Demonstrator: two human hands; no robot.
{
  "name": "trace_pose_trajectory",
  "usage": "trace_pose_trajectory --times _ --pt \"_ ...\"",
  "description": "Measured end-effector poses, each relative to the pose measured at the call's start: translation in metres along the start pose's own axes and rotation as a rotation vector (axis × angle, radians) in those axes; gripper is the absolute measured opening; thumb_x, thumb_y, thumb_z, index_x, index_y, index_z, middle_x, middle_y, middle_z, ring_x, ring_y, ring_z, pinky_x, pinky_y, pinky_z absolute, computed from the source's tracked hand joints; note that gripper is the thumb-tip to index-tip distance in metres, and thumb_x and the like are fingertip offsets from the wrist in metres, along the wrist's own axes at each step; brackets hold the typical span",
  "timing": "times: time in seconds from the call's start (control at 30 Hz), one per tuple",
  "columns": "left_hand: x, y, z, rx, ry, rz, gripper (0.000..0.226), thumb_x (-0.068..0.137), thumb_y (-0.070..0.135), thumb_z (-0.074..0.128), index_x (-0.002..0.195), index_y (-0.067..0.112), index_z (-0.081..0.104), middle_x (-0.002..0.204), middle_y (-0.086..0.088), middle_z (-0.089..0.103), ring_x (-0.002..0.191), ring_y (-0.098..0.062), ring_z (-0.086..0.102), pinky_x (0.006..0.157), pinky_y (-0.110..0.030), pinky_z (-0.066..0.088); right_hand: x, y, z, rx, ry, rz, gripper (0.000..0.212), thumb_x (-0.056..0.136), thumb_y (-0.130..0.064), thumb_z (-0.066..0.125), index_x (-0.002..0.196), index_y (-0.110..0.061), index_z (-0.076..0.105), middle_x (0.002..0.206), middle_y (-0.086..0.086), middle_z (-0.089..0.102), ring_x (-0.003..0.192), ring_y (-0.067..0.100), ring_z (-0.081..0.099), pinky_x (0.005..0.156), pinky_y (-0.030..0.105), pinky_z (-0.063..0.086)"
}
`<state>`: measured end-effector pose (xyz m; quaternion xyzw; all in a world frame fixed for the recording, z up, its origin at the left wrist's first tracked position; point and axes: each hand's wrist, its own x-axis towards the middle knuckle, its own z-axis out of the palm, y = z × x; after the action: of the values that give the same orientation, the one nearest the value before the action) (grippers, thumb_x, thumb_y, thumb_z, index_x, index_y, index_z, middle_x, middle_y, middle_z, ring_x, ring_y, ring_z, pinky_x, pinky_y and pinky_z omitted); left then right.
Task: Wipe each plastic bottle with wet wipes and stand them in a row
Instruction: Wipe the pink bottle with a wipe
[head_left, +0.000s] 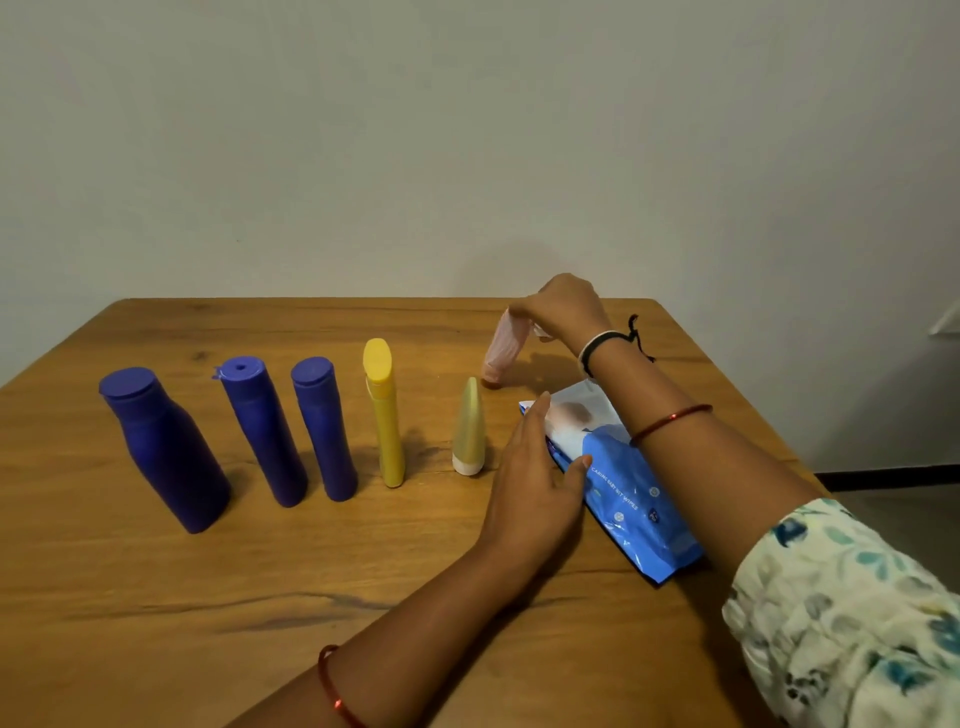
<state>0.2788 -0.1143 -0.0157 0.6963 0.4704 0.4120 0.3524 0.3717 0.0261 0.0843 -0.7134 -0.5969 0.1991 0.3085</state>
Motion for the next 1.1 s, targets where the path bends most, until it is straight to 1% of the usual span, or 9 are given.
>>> trace_pose_trajectory --times 0.13,0.27,0.33,0.47,0.57,0.77,0.93,1.03,1.1 --pt "-0.002 0.007 -0.004 -0.233 0.017 -0.025 0.034 0.091 0.015 0.06 0.113 0.041 0.056 0.119 0.019 0.059 0.113 0.004 0.054 0.096 -0.021 0.046 -0.019 0.009 -0.033 0.323 0.088 0.119 0.016 0.074 -0.021 0.066 0.067 -0.007 0.062 0.063 0.005 0.061 0.054 0.018 0.062 0.055 0.024 0.046" --pt "-0.003 0.024 -0.013 -0.738 -0.108 -0.322 0.011 0.094 0.014 0.057 0.1 0.018 0.066 0.109 0.001 0.067 0.103 -0.012 0.062 0.092 -0.026 0.05 -0.047 0.035 -0.059 0.878 0.111 0.204 0.023 0.071 -0.013 0.067 0.085 0.005 0.07 0.071 0.014 0.062 0.066 0.026 0.06 0.065 0.033 0.047" --pt "-0.003 0.035 -0.025 -0.906 -0.159 -0.423 0.015 0.096 0.019 0.053 0.102 0.011 0.064 0.11 -0.008 0.067 0.099 -0.018 0.066 0.09 -0.028 0.052 -0.065 0.047 -0.067 1.124 0.088 0.182 0.012 0.078 -0.01 0.063 0.077 -0.001 0.072 0.067 0.009 0.063 0.065 0.021 0.061 0.065 0.03 0.052" --pt "-0.002 0.054 -0.055 -1.063 -0.22 -0.428 0.039 0.089 0.036 0.053 0.109 0.004 0.06 0.106 -0.016 0.068 0.089 -0.021 0.07 0.082 -0.029 0.057 -0.096 0.055 -0.066 1.358 -0.013 0.083 0.034 0.09 -0.006 0.051 0.064 -0.008 0.072 0.064 0.003 0.068 0.061 0.012 0.065 0.061 0.023 0.055" --pt "-0.003 0.061 -0.068 -1.053 -0.156 -0.36 0.046 0.083 0.039 0.056 0.113 0.004 0.057 0.102 -0.017 0.07 0.088 -0.023 0.071 0.078 -0.027 0.059 -0.111 0.053 -0.053 1.389 -0.065 0.068 0.038 0.09 -0.007 0.052 0.06 -0.009 0.075 0.07 0.004 0.071 0.067 0.012 0.067 0.069 0.023 0.055" --pt "-0.006 0.057 -0.071 -1.001 -0.004 -0.322 0.009 0.085 0.014 0.063 0.092 0.009 0.061 0.095 -0.013 0.072 0.086 -0.021 0.071 0.077 -0.023 0.058 -0.124 0.056 -0.03 1.286 0.047 0.037 0.015 0.089 -0.013 0.057 0.09 -0.003 0.068 0.081 0.005 0.073 0.079 0.014 0.069 0.073 0.025 0.055" --pt "-0.007 0.055 -0.075 -0.889 0.093 -0.248 0.015 0.084 0.005 0.066 0.099 0.004 0.062 0.083 -0.006 0.075 0.079 -0.017 0.072 0.069 -0.021 0.058 -0.129 0.057 -0.023 1.247 0.104 0.015 0.03 0.083 -0.026 0.065 0.102 -0.002 0.068 0.096 0.01 0.072 0.091 0.018 0.068 0.08 0.029 0.054" --pt "-0.009 0.054 -0.082 -0.879 0.157 -0.237 0.022 0.083 0.009 0.067 0.103 0.003 0.062 0.086 -0.004 0.074 0.08 -0.014 0.071 0.071 -0.023 0.058 -0.129 0.058 -0.015 1.16 0.304 0.002 0.015 0.09 -0.016 0.059 0.1 -0.011 0.07 0.095 -0.001 0.073 0.096 0.017 0.066 0.083 0.028 0.053" --pt "-0.007 0.053 -0.09 -0.882 0.196 -0.207 0.026 0.077 0.012 0.069 0.101 0.005 0.063 0.087 -0.005 0.073 0.08 -0.013 0.07 0.071 -0.021 0.058 -0.132 0.055 -0.011 0.982 0.5 -0.124 0.03 0.092 -0.003 0.054 0.113 -0.021 0.065 0.113 -0.006 0.067 0.112 0.013 0.06 0.09 0.028 0.049"
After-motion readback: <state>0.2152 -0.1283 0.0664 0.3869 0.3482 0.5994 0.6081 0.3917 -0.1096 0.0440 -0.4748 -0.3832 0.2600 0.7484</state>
